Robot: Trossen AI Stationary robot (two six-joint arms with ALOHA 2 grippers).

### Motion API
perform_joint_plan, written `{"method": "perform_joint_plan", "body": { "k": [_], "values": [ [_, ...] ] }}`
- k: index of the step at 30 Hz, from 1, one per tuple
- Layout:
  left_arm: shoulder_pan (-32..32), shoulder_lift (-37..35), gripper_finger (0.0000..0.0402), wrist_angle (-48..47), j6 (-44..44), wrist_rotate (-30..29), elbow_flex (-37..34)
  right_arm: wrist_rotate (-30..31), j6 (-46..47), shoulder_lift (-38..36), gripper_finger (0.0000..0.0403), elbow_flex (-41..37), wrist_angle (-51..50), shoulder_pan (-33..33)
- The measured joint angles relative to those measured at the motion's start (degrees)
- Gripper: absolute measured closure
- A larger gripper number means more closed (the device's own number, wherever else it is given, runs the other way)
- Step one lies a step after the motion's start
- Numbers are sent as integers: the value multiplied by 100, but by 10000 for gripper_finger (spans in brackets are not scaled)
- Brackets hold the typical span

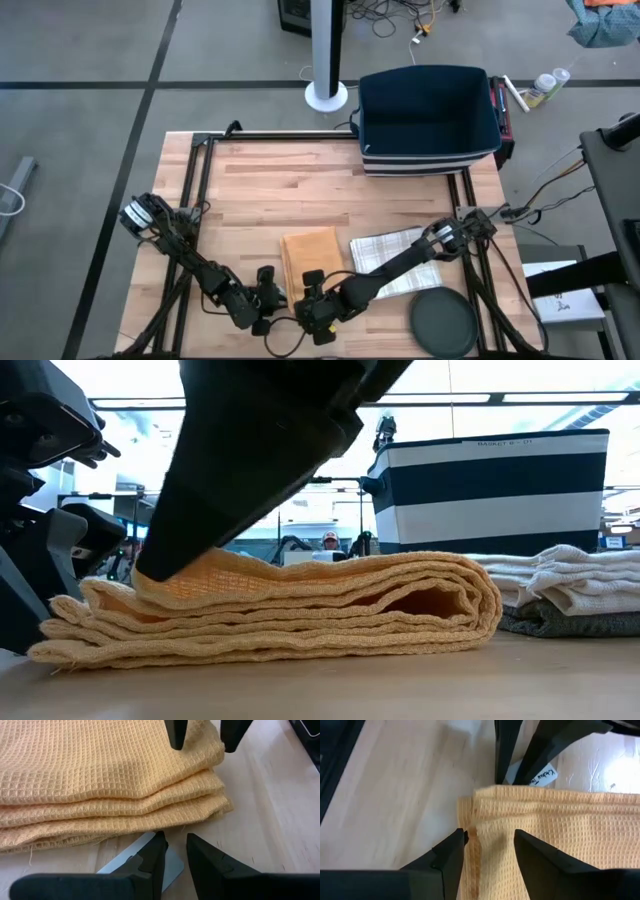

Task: Fold kitchen towel into neat rectangle
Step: Fold the orange towel

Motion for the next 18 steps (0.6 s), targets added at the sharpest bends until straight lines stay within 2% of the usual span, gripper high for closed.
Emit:
{"method": "perform_joint_plan", "body": {
  "k": [5,13,18],
  "values": [
    [0,0,326,28,8,0,2,30,-107,41,286,-15,122,-8],
    [0,0,326,36,28,-4,2,32,-169,35,387,-33,195,-35],
    [9,-1,326,54,24,-9,2,32,-115,35,395,-3,515,-35]
  ]
}}
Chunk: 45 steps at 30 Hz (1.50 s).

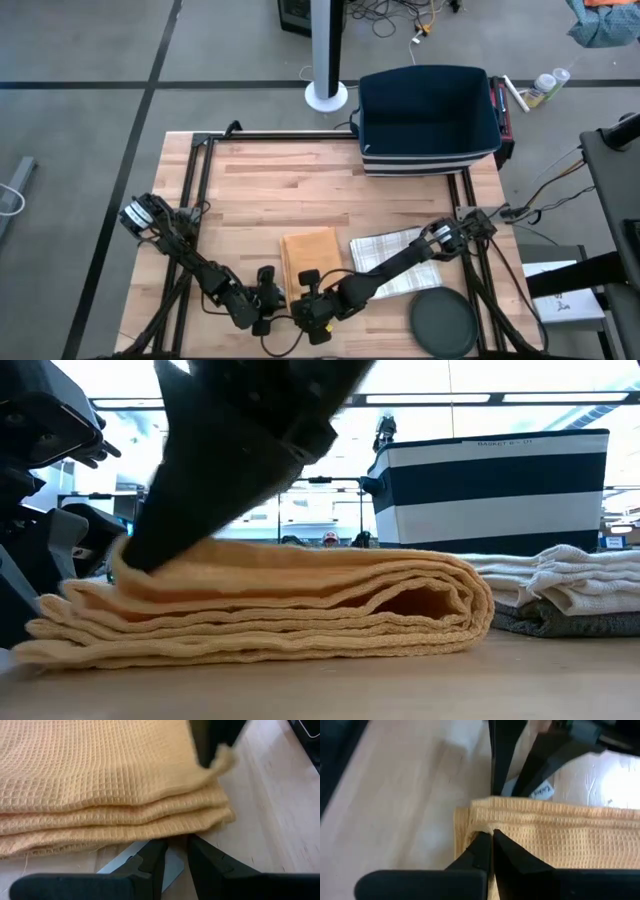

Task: Fold kitchen towel into neat rectangle
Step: Fold the orange towel

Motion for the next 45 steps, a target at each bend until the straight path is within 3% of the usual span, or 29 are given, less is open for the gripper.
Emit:
{"method": "perform_joint_plan", "body": {
  "k": [13,32,45],
  "values": [
    [13,-1,326,38,0,7,2,349,255,2,400,5,274,0],
    [28,-1,326,98,12,9,2,346,739,353,397,-16,603,17],
    [28,-1,326,99,50,7,2,285,646,186,310,1,427,112]
  ]
}}
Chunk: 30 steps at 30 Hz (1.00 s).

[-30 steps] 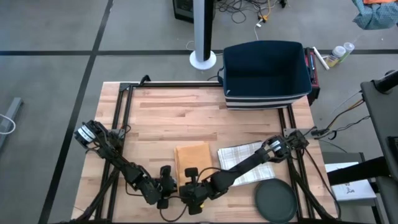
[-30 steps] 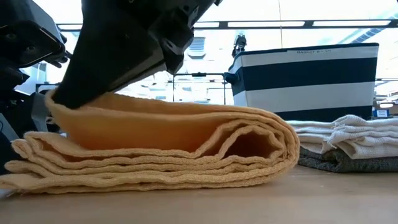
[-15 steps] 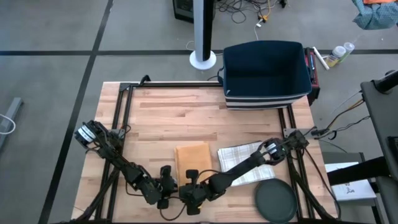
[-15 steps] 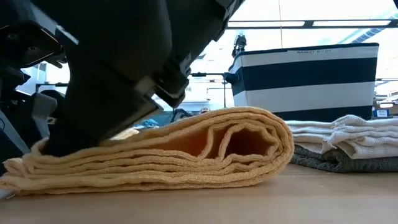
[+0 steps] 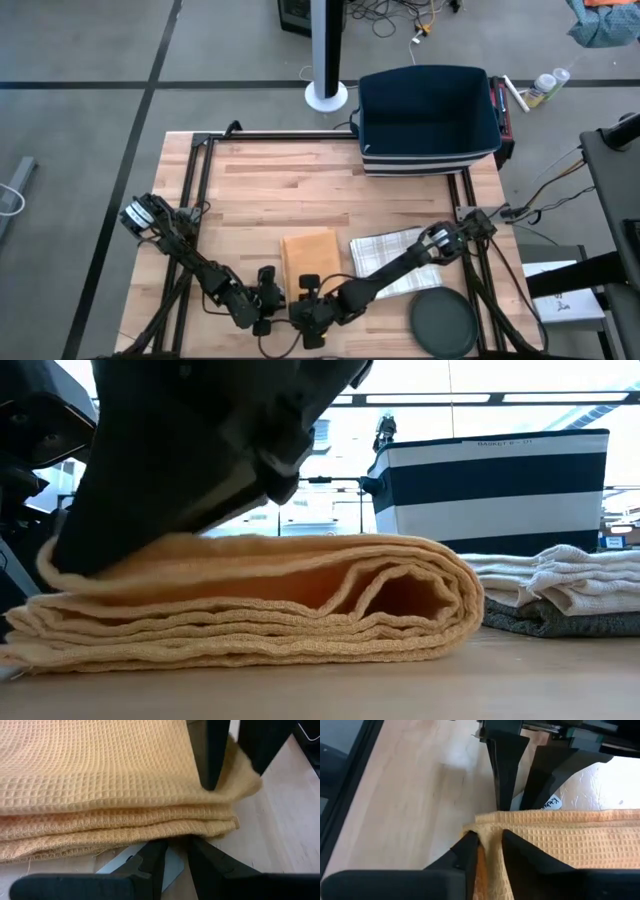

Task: Fold kitchen towel into neat rectangle
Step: Fold the orange towel

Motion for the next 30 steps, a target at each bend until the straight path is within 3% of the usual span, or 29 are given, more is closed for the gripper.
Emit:
{"method": "perform_joint_plan", "body": {
  "k": [7,14,23,30],
  "values": [
    [7,0,326,5,29,0,0,43,42,116,289,-2,81,17],
    [7,-2,326,9,9,0,0,921,83,122,271,5,134,43],
    [13,-2,326,24,14,2,0,292,120,170,257,-24,134,45],
    [13,-2,326,25,12,0,0,264,81,176,248,-26,161,52]
  ]
}}
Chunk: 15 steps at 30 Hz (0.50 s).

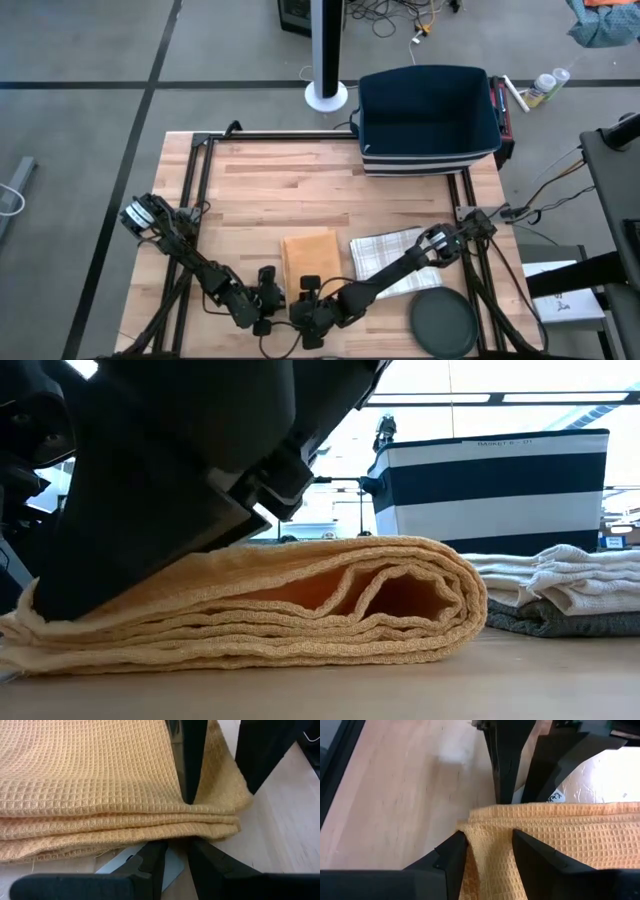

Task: Fold kitchen towel into neat rectangle
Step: Fold the orange towel

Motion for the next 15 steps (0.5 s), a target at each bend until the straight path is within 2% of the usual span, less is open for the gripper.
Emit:
{"method": "perform_joint_plan", "body": {
  "k": [10,15],
  "values": [
    [13,0,326,62,13,2,0,12,66,136,277,-10,146,-60],
    [21,0,326,69,15,30,0,9,213,176,304,-9,162,-93]
  ]
}}
